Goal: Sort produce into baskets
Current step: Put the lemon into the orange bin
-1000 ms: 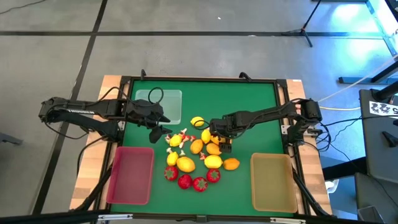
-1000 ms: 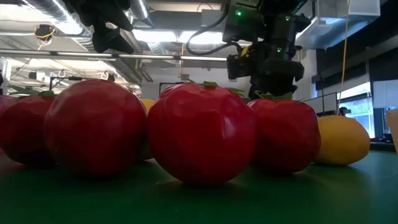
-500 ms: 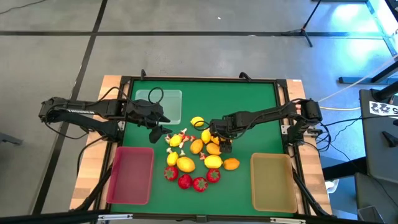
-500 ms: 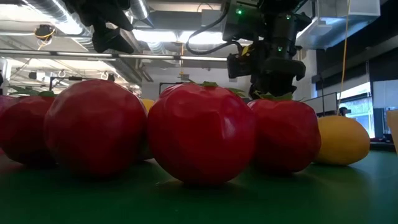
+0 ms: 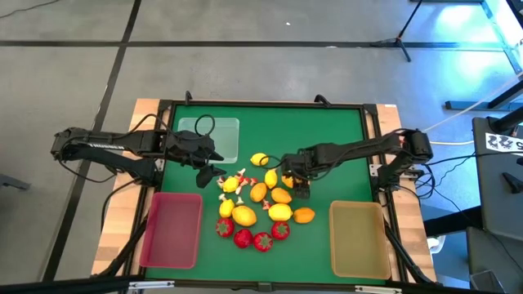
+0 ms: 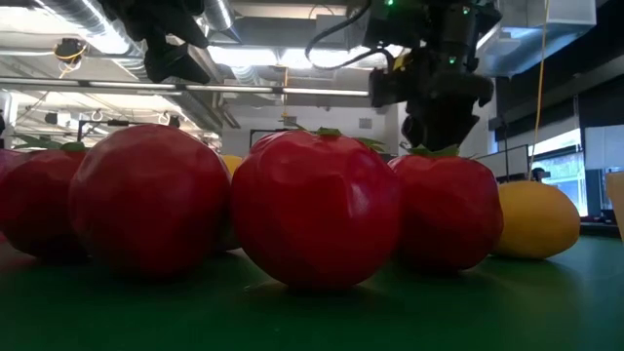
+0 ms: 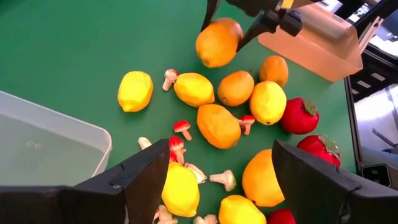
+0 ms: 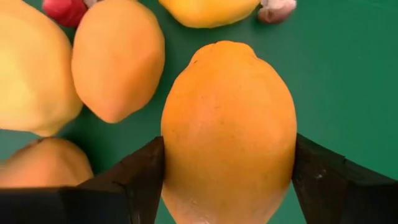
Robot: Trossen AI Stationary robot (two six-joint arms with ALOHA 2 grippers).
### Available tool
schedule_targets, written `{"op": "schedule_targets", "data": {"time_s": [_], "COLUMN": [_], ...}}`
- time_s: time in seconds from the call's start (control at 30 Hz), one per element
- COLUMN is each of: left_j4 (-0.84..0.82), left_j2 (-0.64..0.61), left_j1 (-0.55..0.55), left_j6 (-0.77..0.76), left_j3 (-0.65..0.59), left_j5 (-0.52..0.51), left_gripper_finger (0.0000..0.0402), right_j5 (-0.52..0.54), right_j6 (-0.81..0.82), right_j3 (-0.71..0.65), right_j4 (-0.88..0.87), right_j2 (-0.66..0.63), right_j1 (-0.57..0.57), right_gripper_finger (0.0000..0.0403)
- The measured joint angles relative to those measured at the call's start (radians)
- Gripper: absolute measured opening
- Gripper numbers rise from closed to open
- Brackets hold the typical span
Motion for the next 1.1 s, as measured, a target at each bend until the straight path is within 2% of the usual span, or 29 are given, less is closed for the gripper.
{"op": "schedule_targets", "data": {"time_s": [0.33,0.53,0.7,0.9,1.1], "left_j4": [-0.002,-0.001,-0.001,-0.001,0.0], "left_j2": [0.0,0.0,0.0,0.0,0.0], "left_j1": [0.0,0.0,0.0,0.0,0.0], "left_j6": [-0.003,-0.003,-0.01,-0.01,-0.01], "left_j3": [0.0,0.0,0.0,0.0,0.0], "left_j5": [0.0,0.0,0.0,0.0,0.0], "left_gripper_finger": [0.0279,0.0279,0.0279,0.0279,0.0279], "right_j5": [-0.04,-0.136,-0.177,-0.161,-0.039], "right_j6": [0.039,0.081,0.123,0.269,0.494], "right_j3": [0.001,0.002,0.003,0.003,0.003], "right_j4": [-0.093,-0.148,-0.204,-0.265,-0.396], "right_j2": [-0.092,-0.185,-0.269,-0.366,-0.432], "right_j1": [0.001,0.018,0.077,0.189,0.338], "right_gripper_finger": [0.0276,0.0277,0.0279,0.0279,0.028]}}
